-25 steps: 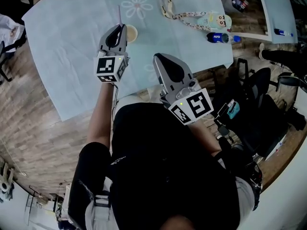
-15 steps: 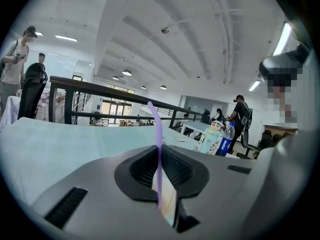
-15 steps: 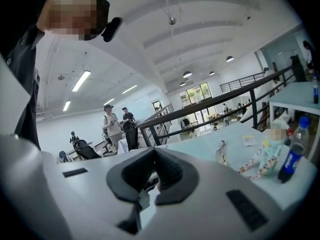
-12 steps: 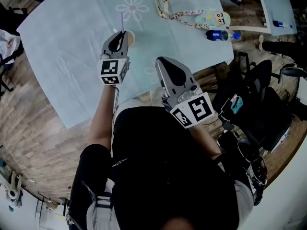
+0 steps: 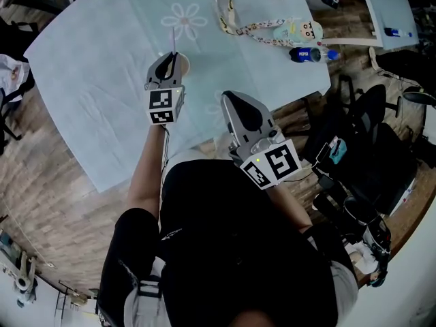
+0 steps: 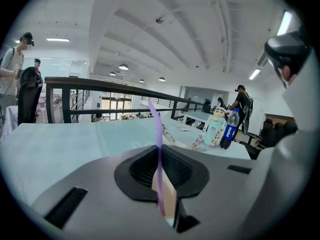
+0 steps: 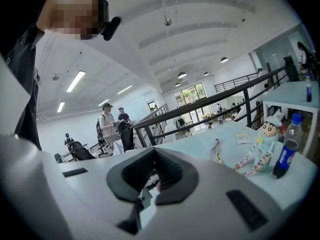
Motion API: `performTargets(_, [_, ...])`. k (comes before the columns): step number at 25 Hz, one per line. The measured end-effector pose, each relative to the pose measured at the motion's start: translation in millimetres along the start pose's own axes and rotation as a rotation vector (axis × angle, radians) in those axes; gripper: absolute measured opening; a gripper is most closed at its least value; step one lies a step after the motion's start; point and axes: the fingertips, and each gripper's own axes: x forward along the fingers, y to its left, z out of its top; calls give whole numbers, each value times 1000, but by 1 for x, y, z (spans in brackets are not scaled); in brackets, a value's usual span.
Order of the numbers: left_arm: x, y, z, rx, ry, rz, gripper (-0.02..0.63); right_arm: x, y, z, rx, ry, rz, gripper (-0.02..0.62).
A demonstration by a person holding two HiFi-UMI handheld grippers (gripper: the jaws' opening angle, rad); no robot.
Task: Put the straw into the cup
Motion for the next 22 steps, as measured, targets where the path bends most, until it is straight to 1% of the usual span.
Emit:
performTargets(7, [9, 8, -2, 7, 17, 46, 34, -3, -8, -1, 4, -5, -12, 9])
performTargets(12, [13, 12, -3, 12, 23, 53, 34, -2, -10, -2, 6, -1, -12, 9])
performTargets(17, [13, 15, -5, -1, 26, 70, 37, -5, -10, -3, 2, 4, -4, 9])
performTargets(21, [12, 15, -5, -21, 23, 81, 91, -8, -10, -1, -3, 3, 6, 9])
performTargets(22, [11, 15, -4, -29, 19, 81, 114, -9, -10, -1, -5, 2, 10, 9])
